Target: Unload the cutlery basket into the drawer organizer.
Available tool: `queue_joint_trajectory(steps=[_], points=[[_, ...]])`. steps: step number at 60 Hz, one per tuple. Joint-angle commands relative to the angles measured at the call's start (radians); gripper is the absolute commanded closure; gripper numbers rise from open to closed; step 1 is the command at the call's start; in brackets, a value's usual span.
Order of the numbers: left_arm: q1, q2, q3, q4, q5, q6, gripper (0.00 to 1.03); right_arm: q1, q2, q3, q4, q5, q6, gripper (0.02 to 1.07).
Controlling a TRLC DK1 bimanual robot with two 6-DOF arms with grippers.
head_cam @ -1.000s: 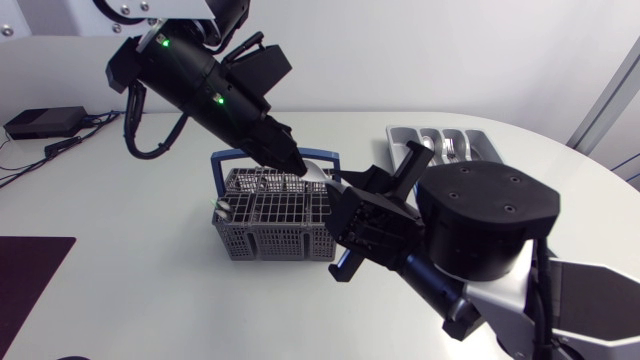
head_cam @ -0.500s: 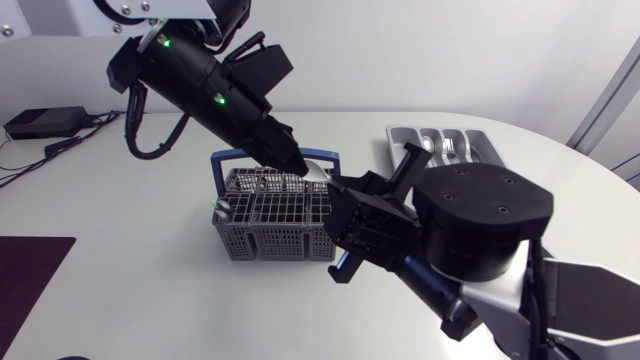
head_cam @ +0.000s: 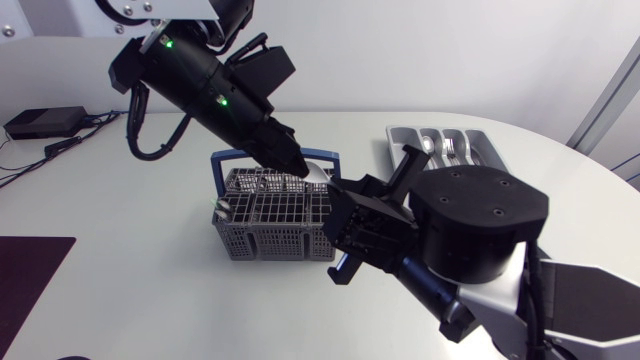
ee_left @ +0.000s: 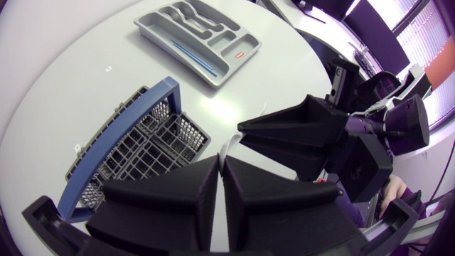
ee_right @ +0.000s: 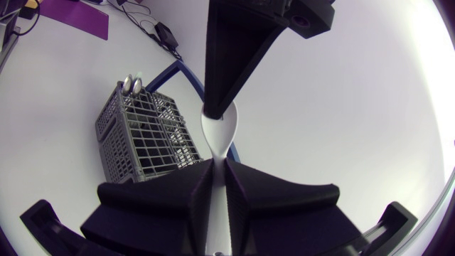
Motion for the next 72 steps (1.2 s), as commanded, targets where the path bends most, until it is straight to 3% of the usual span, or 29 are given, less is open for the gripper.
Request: queue_joint_trajectory(steps=[1, 6, 9, 12, 29, 37, 48, 62, 72], points=[[-0.013, -0.010, -0.002, -0.003, 0.015, -0.027, 0.81, 0.007, 0.004, -0.018, 0.002, 0.010, -0.008, 0.93], [-0.010, -0.017, 0.004, -0.003, 0.018, -0.031, 0.49, 0.008, 0.004, -0.023, 0.001, 0.010, -0.008, 0.93], [-0.010, -0.022, 0.013, -0.003, 0.022, -0.033, 0.19, 0.008, 0.001, -0.026, 0.001, 0.010, -0.007, 0.93], [-0.005, -0.030, 0.024, -0.003, 0.027, -0.033, 0.03, 0.010, -0.006, -0.032, -0.001, 0.010, -0.005, 0.93], [0.065, -0.074, 0.062, 0.037, 0.029, -0.064, 0.04, 0.001, -0.070, -0.081, -0.033, -0.013, -0.005, 0.92], [0.130, -0.123, 0.065, 0.055, 0.007, -0.041, 0.04, -0.038, -0.188, -0.105, -0.136, -0.085, -0.005, 0.92], [0.162, -0.208, -0.021, 0.086, -0.142, 0.160, 0.04, -0.239, -0.340, -0.098, -0.357, -0.324, -0.002, 0.91], [0.211, -0.289, -0.183, 0.077, -0.151, 0.443, 0.04, -0.627, -0.323, -0.046, -0.557, -0.711, -0.142, 0.91], [0.215, -0.355, -0.315, 0.118, -0.163, 0.613, 0.04, -0.869, -0.205, 0.020, -0.653, -0.919, -0.304, 0.91]])
